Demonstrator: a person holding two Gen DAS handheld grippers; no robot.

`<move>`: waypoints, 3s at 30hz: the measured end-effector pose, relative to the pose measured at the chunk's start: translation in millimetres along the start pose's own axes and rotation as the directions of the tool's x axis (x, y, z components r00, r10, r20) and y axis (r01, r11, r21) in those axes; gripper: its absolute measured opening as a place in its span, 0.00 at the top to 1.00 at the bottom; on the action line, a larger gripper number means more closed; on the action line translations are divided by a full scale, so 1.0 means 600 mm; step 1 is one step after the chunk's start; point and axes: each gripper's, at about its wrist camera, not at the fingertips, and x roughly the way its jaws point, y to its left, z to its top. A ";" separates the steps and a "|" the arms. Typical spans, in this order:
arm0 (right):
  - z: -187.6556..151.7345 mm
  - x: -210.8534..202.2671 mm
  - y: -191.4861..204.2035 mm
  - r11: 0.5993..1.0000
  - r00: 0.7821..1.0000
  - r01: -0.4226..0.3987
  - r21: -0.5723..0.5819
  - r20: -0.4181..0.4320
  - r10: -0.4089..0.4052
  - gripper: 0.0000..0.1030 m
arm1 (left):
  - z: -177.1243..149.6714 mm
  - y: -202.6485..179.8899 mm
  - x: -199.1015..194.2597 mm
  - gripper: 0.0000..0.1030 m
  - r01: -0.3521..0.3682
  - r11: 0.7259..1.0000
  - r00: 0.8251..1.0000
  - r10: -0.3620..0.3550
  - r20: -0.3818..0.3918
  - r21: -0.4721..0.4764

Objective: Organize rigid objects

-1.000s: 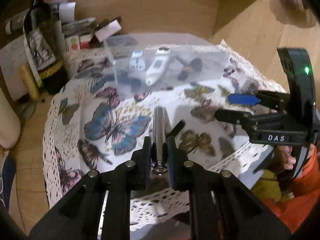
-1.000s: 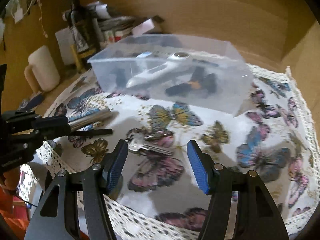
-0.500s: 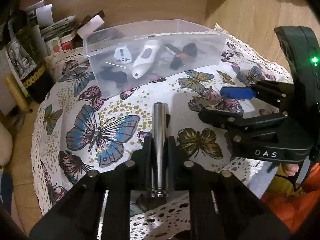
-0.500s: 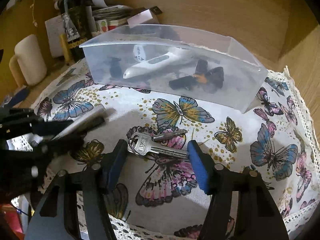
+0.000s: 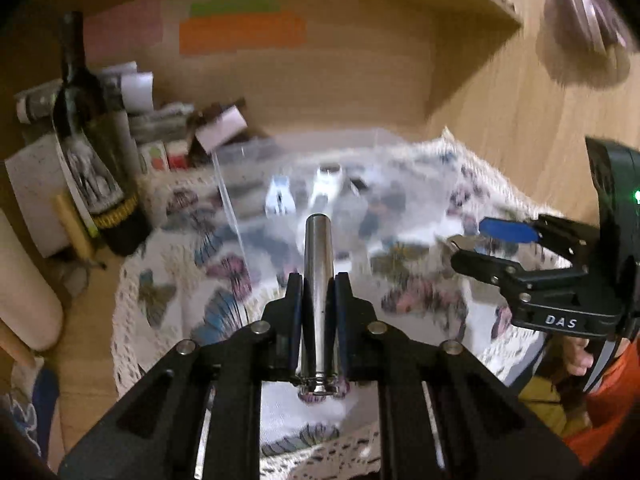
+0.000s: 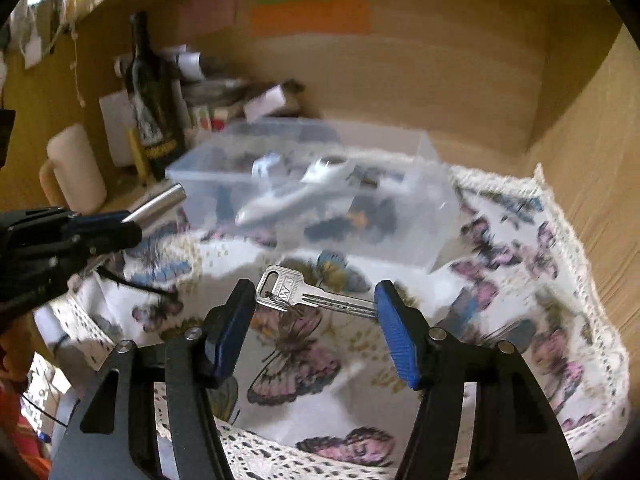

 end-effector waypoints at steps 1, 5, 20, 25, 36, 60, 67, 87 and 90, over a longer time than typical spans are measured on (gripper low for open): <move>0.007 -0.006 -0.005 1.000 1.000 -0.002 0.005 0.015 0.002 0.43 | 0.009 0.001 -0.002 0.86 0.001 1.000 1.000 -0.001 0.011 -0.006; 0.032 -0.024 -0.019 1.000 0.997 0.002 0.014 0.075 -0.003 0.43 | 0.044 0.004 -0.015 0.86 -0.002 1.000 0.998 0.002 0.065 -0.007; 0.154 -0.010 -0.055 1.000 0.979 0.014 0.000 0.205 -0.014 0.43 | 0.164 0.042 0.020 0.86 -0.005 0.998 0.992 0.012 0.125 -0.055; 0.171 0.028 -0.058 1.000 0.983 0.006 0.000 0.181 -0.006 0.43 | 0.192 0.053 0.046 0.86 -0.003 0.998 0.991 0.012 0.130 -0.062; 0.154 0.148 -0.055 1.000 1.000 -0.014 -0.016 -0.005 0.014 0.43 | 0.163 0.055 0.178 0.86 -0.003 1.000 0.999 0.003 -0.041 -0.015; 0.146 0.122 -0.035 0.998 0.998 -0.050 -0.044 -0.046 0.048 0.37 | 0.141 0.043 0.128 0.73 -0.014 0.999 0.999 0.012 -0.037 -0.040; 0.143 -0.004 -0.030 0.999 0.991 -0.031 -0.041 0.130 0.036 0.15 | 0.132 0.015 0.032 0.40 -0.055 0.998 0.992 0.057 0.108 -0.024; 0.066 -0.148 -0.005 1.000 0.950 -0.012 -0.025 0.311 0.019 0.00 | 0.049 -0.047 -0.098 0.01 -0.097 0.994 0.945 0.108 0.310 -0.051; 0.063 -0.151 -0.002 1.000 0.949 -0.012 -0.027 0.315 0.020 0.00 | 0.045 -0.048 -0.103 0.00 -0.088 0.995 0.943 0.101 0.319 -0.055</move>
